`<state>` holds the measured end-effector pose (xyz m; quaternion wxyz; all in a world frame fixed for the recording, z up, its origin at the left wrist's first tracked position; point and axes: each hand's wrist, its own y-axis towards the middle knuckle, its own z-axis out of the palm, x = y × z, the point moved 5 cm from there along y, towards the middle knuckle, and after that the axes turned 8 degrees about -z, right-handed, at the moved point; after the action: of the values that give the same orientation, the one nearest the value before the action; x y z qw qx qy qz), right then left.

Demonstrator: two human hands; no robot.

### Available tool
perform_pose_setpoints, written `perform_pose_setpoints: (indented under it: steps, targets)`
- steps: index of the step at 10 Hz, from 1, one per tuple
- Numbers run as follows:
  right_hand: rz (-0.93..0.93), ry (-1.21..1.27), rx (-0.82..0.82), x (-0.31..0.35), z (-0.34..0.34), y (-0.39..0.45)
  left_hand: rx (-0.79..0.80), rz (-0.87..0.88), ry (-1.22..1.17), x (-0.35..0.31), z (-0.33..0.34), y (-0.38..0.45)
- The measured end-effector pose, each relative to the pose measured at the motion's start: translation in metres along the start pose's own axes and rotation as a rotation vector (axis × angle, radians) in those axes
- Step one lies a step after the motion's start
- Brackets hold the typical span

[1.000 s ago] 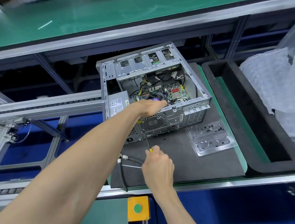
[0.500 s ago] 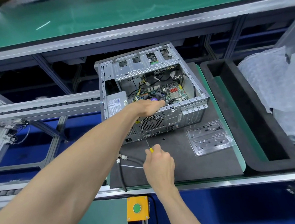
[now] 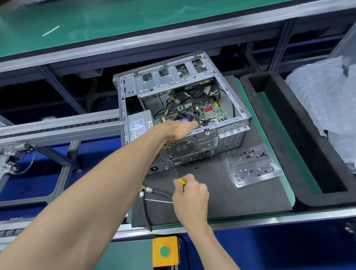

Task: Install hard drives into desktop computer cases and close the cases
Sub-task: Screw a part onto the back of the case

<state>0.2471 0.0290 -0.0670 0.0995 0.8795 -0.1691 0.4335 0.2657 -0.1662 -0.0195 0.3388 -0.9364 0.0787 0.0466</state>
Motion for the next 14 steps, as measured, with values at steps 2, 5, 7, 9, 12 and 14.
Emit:
perform_pose_setpoints:
  steps: [2,5,7,9,12,14]
  targets:
    - [0.806,1.213,0.080,-0.015,0.018,-0.010,-0.005,-0.025,-0.017,0.002,0.000,0.002]
    - [0.240,0.323,0.015,-0.008,0.005,0.001,-0.016,-0.013,-0.006,0.000,-0.001,-0.002]
    - [0.748,1.098,0.089,-0.011,0.021,-0.012,-0.007,-0.003,0.007,0.000,-0.001,-0.001]
    - [-0.145,-0.220,-0.045,0.004,0.003,-0.003,-0.016,-0.008,-0.007,0.000,-0.001,-0.001]
    - [0.571,0.686,0.008,-0.018,0.008,-0.002,-0.006,-0.012,-0.004,0.002,0.000,0.001]
    - [0.017,-0.075,-0.023,-0.005,-0.005,0.002,-0.008,-0.020,-0.012,0.002,0.000,0.002]
